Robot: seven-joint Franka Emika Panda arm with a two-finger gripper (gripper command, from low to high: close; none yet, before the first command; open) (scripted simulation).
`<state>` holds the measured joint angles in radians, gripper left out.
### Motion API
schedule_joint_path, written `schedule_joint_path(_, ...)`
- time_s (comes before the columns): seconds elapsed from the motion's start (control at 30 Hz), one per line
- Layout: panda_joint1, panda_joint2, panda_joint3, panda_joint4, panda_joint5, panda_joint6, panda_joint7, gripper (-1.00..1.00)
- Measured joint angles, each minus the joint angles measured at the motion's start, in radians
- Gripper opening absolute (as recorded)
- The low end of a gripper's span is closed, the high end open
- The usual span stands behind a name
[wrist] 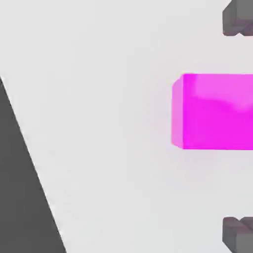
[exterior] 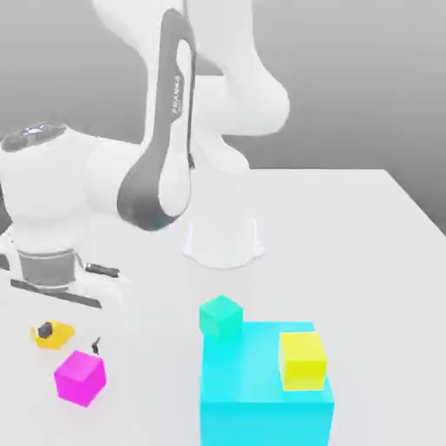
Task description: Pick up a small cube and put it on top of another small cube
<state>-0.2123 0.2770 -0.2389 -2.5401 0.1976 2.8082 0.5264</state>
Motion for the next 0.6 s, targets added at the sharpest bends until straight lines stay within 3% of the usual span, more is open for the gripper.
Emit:
schedule_joint_path(0.07, -0.036, 0.073, 0.044, 0.014, 0.041, 0.056, -0.032, 0.00)
schedule_joint_path(0.1, -0.055, 0.106, 0.066, 0.021, 0.059, 0.082, -0.045, -1.00)
schedule_joint_path(0.33, -0.060, 0.113, 0.072, 0.022, 0.060, 0.087, -0.046, -1.00)
schedule_joint_path(0.5, -0.006, -0.044, -0.004, -0.012, -0.043, -0.034, 0.032, -1.00)
schedule_joint_path(0.6, 0.034, -0.151, 0.016, -0.046, -0.055, -0.106, 0.113, -1.00)
